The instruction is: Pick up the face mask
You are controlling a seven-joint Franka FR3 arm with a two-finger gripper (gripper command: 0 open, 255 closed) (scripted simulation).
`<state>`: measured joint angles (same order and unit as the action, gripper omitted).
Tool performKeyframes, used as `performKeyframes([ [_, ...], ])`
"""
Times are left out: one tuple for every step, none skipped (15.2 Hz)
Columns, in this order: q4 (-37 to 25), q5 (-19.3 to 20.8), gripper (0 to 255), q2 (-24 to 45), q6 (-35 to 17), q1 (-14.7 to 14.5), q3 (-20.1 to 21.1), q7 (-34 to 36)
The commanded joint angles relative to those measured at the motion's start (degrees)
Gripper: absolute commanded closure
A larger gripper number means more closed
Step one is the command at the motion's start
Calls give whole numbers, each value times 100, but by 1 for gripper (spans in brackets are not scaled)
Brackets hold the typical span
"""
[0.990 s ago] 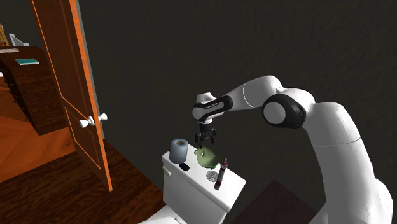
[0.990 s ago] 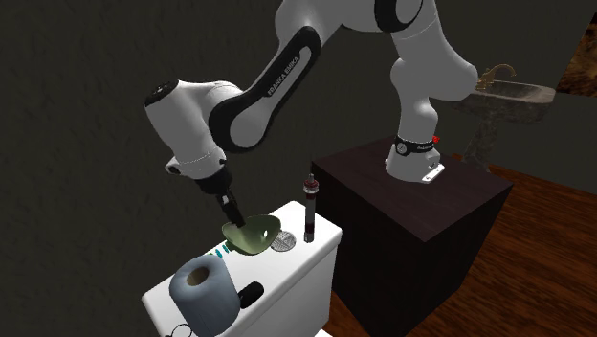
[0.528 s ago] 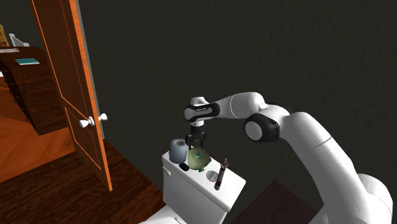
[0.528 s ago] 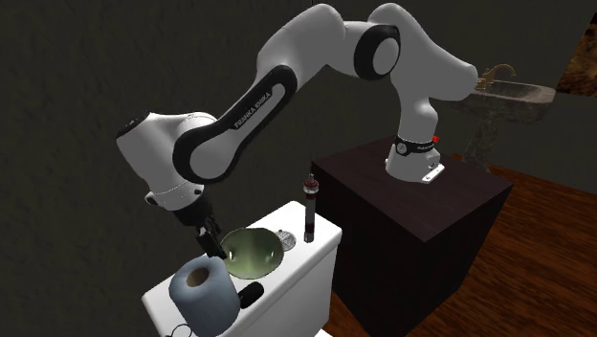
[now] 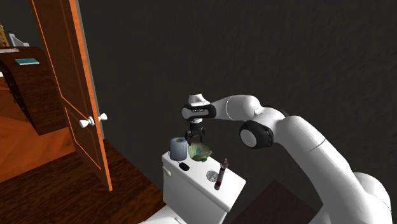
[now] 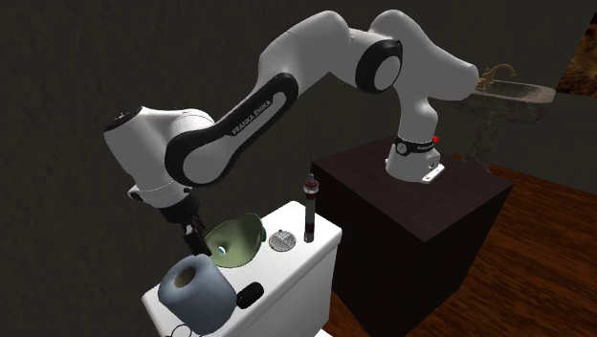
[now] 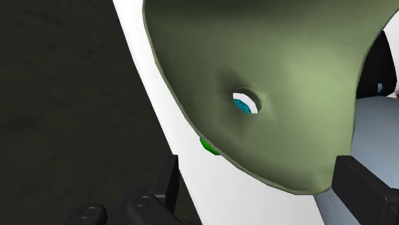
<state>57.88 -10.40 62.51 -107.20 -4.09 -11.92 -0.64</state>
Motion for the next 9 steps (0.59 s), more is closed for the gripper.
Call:
performKeyframes([
  [278, 91, 255, 395, -96, -51, -41, 15],
  [326, 104, 255, 315, -62, 46, -74, -99],
  [726, 108, 255, 62, -207, 13, -94, -147],
  [611, 104, 255, 149, -185, -61, -70, -41],
  [980, 105, 255, -42, -359, -91, -89, -93],
  [1020, 90, 255, 55, -484, -3, -92, -201],
  [689, 108, 255, 147, -256, 39, -96, -166],
  [924, 110, 255, -12, -325, 38, -116, -219],
  [1302, 100, 255, -156, -529, 89, -142, -387],
])
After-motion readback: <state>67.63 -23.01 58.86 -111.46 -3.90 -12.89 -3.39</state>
